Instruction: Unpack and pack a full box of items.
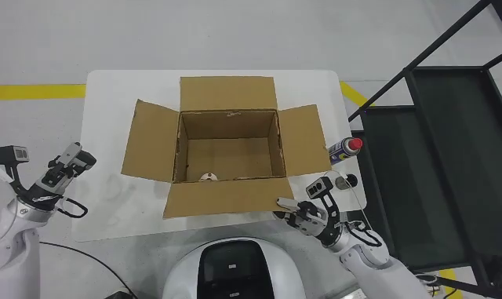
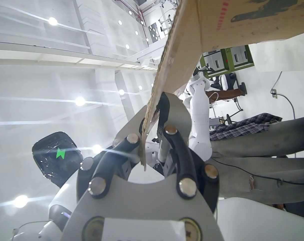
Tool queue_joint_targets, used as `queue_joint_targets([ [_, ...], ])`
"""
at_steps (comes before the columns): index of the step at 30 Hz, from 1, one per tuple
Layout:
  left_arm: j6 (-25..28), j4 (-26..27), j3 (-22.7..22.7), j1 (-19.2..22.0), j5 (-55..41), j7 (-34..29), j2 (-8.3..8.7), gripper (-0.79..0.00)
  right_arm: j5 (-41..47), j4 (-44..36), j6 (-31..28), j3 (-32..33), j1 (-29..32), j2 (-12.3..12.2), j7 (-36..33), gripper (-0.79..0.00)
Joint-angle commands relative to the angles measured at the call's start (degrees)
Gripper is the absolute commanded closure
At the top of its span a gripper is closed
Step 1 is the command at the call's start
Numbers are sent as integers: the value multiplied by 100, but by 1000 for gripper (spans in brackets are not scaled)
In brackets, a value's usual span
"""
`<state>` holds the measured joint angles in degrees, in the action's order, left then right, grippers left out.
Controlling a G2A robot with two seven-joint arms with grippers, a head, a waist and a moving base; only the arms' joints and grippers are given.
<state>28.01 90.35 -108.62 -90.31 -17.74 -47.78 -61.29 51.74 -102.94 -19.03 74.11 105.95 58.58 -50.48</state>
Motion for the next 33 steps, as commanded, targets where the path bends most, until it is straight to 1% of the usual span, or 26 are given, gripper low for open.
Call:
queue_joint_targets([
  [1, 0, 0, 0, 0, 0, 0, 0, -785, -403, 35, 37, 34, -30, -19, -129, 0],
  [7, 0, 0, 0, 0, 0, 0, 0, -785, -1348, 241, 135, 132, -102, -74, -396, 0],
  [11, 0, 0, 0, 0, 0, 0, 0, -785, -1780, 278, 158, 176, -115, -99, -439, 0],
  [12, 0, 0, 0, 0, 0, 0, 0, -785, -1814, 306, 165, 190, -116, -103, -431, -314],
  [13, 0, 0, 0, 0, 0, 0, 0, -785, -1852, 324, 162, 208, -119, -105, -412, -785],
  [16, 0, 0, 0, 0, 0, 0, 0, -785, -2037, 327, 113, 262, -121, -120, -425, -785],
  [19, 0, 0, 0, 0, 0, 0, 0, -785, -2229, 294, -25, 449, -52, -149, -365, -785],
  [30, 0, 0, 0, 0, 0, 0, 0, -785, -3355, -465, -909, 1769, 788, -283, 245, -785],
  [33, 0, 0, 0, 0, 0, 0, 0, -785, -3805, -734, -927, 2105, 984, -302, 493, -785],
])
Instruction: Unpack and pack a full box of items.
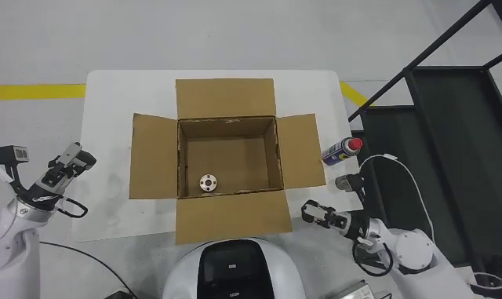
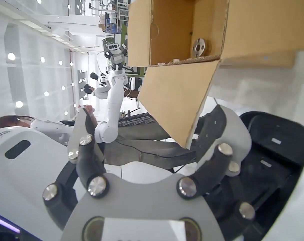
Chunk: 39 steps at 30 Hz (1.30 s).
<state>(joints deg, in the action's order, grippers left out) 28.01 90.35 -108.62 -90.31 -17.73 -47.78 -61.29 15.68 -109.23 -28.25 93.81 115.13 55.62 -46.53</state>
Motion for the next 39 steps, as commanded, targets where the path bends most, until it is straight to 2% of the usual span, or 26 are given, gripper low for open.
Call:
queue_joint_targets([
  [1, 0, 0, 0, 0, 0, 0, 0, -785, -322, -213, -2, 232, 131, -9, 165, -785],
  [4, 0, 0, 0, 0, 0, 0, 0, -785, -609, -534, 10, 495, 314, -20, 277, -785],
  [7, 0, 0, 0, 0, 0, 0, 0, -785, -482, -956, -111, 569, 402, -28, 142, -785],
  [11, 0, 0, 0, 0, 0, 0, 0, -785, -136, -1301, -321, 336, 154, -35, -106, -785],
  [13, 0, 0, 0, 0, 0, 0, 0, -785, -489, -1347, -312, 215, -142, -36, -95, -785],
  [23, 0, 0, 0, 0, 0, 0, 0, -785, -2514, -944, -319, -820, -1717, 51, 643, -785],
  [35, 0, 0, 0, 0, 0, 0, 0, -785, -2514, -944, -319, -820, -1717, 51, 643, -785],
  [39, 0, 0, 0, 0, 0, 0, 0, -785, -3100, -865, -75, -930, -2092, 40, 381, -785],
])
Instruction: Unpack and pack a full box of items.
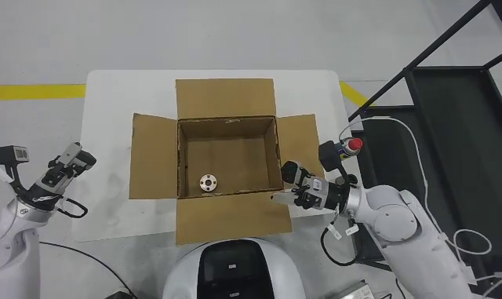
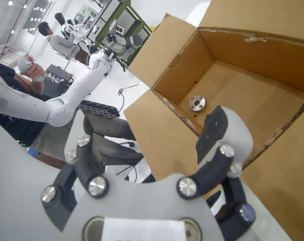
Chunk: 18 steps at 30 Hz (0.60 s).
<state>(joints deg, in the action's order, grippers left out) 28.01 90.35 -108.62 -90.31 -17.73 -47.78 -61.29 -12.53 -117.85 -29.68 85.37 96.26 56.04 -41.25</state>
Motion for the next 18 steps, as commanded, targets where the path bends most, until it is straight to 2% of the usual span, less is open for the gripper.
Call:
queue_joint_targets([
  [1, 0, 0, 0, 0, 0, 0, 0, -785, -401, 13, 63, -220, -433, 3, -231, -785],
  [5, 0, 0, 0, 0, 0, 0, 0, -785, -831, 486, 42, -1004, -1588, 75, -597, -785],
  [11, 0, 0, 0, 0, 0, 0, 0, -785, -1647, 1505, -247, -2187, -3103, 285, -562, -785],
  [15, 0, 0, 0, 0, 0, 0, 0, -785, -2478, 1971, -550, -2790, -3723, 412, -444, -785],
  [18, 0, 0, 0, 0, 0, 0, 0, -785, -2885, 2215, -693, -3054, -3949, 484, -170, -785],
])
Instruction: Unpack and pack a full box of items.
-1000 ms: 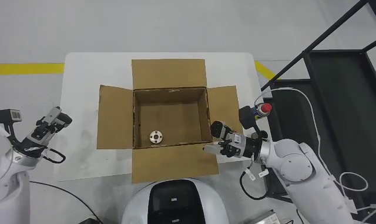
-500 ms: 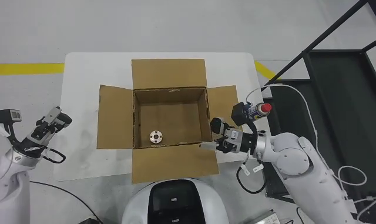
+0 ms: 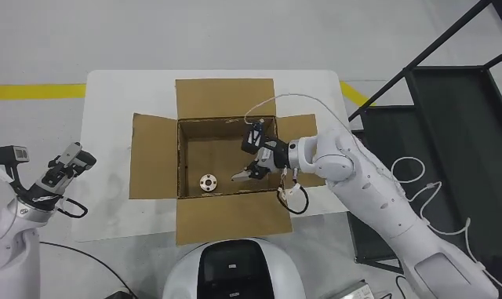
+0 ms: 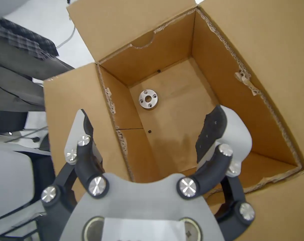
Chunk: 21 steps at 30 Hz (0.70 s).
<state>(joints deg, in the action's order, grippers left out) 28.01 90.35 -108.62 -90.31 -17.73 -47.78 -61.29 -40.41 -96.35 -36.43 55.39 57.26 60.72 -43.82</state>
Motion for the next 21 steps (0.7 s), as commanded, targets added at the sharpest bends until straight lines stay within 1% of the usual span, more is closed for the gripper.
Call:
queue_joint_targets([
  [1, 0, 0, 0, 0, 0, 0, 0, -785, -97, 64, -19, -56, -49, 15, 87, -785],
  [11, 0, 0, 0, 0, 0, 0, 0, -785, -97, 64, -19, -56, -49, 15, 87, -785],
  [14, 0, 0, 0, 0, 0, 0, 0, -785, -169, -2, -129, -110, -58, 32, 294, -785],
  [16, -61, 74, 45, -10, 192, 116, 0, -785, -588, 151, -291, -309, -286, 66, 125, -785],
  [18, -63, 146, 106, -23, 356, 163, 2, -785, -946, 416, -491, -630, -656, 154, 41, -785],
  [21, -44, 231, 170, -67, 416, 165, 3, -785, -1170, 1105, -784, -1202, -1223, 372, 301, -785],
])
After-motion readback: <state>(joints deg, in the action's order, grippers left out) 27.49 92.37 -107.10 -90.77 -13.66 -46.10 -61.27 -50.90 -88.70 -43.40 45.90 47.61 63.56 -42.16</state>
